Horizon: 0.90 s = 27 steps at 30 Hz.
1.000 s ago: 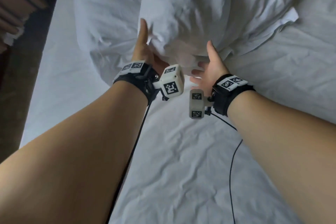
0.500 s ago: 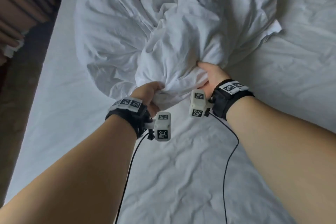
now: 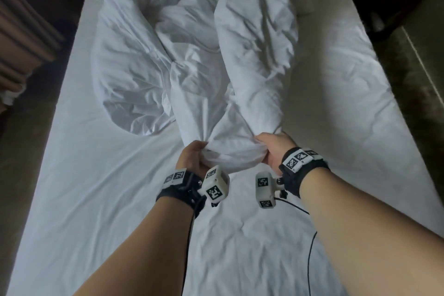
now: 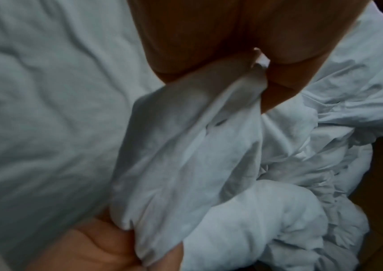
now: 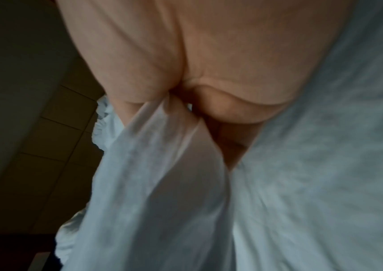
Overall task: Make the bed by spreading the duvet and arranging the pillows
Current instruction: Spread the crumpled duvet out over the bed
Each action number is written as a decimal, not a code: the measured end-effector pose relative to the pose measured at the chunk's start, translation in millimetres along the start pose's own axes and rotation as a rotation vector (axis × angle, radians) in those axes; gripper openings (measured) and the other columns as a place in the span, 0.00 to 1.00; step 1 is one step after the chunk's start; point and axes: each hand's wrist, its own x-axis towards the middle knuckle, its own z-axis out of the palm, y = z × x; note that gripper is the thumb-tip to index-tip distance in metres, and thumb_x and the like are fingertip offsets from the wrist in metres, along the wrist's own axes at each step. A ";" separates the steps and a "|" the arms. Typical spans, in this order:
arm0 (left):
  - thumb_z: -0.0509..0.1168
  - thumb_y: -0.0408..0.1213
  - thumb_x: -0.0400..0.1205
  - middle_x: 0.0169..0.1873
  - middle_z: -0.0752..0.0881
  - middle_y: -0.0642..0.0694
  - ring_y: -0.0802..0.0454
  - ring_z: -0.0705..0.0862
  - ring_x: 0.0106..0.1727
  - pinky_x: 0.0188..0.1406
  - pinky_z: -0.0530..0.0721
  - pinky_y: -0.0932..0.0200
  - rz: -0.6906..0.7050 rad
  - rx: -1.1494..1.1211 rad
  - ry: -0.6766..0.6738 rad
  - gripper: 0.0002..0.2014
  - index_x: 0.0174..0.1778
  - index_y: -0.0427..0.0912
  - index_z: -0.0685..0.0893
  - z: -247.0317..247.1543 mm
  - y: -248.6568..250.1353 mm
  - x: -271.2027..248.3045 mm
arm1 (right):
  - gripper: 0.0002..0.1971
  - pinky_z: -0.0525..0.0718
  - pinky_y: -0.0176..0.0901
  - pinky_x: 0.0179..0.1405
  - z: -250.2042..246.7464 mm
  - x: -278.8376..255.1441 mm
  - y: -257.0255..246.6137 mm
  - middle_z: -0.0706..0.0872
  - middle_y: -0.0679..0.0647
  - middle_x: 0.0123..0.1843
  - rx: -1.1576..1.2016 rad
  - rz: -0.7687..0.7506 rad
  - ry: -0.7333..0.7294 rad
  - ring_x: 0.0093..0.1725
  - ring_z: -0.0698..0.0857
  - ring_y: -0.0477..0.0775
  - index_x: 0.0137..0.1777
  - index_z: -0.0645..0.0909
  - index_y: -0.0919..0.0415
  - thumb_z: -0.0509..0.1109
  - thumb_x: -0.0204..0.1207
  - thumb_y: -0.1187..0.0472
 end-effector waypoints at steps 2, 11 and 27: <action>0.62 0.46 0.85 0.38 0.91 0.34 0.38 0.91 0.35 0.46 0.86 0.46 0.002 -0.026 -0.127 0.18 0.51 0.31 0.86 19.4 -9.7 -37.7 | 0.11 0.91 0.58 0.43 -22.9 -32.4 -4.9 0.92 0.64 0.45 -0.018 -0.039 -0.042 0.41 0.91 0.64 0.59 0.85 0.63 0.71 0.78 0.72; 0.70 0.49 0.80 0.42 0.91 0.34 0.39 0.91 0.41 0.53 0.87 0.50 0.026 0.203 -0.165 0.28 0.66 0.27 0.84 102.1 -77.1 -137.0 | 0.16 0.89 0.60 0.51 -123.1 -130.2 -17.1 0.91 0.69 0.55 -0.001 -0.076 -0.296 0.53 0.90 0.72 0.64 0.85 0.68 0.76 0.77 0.65; 0.49 0.33 0.87 0.16 0.81 0.41 0.49 0.83 0.17 0.24 0.81 0.60 0.264 0.200 0.042 0.35 0.11 0.36 0.80 74.2 -106.7 -243.2 | 0.62 0.76 0.84 0.66 -140.7 -127.0 8.4 0.80 0.73 0.71 0.465 0.244 -0.547 0.61 0.86 0.74 0.86 0.62 0.52 0.76 0.56 0.19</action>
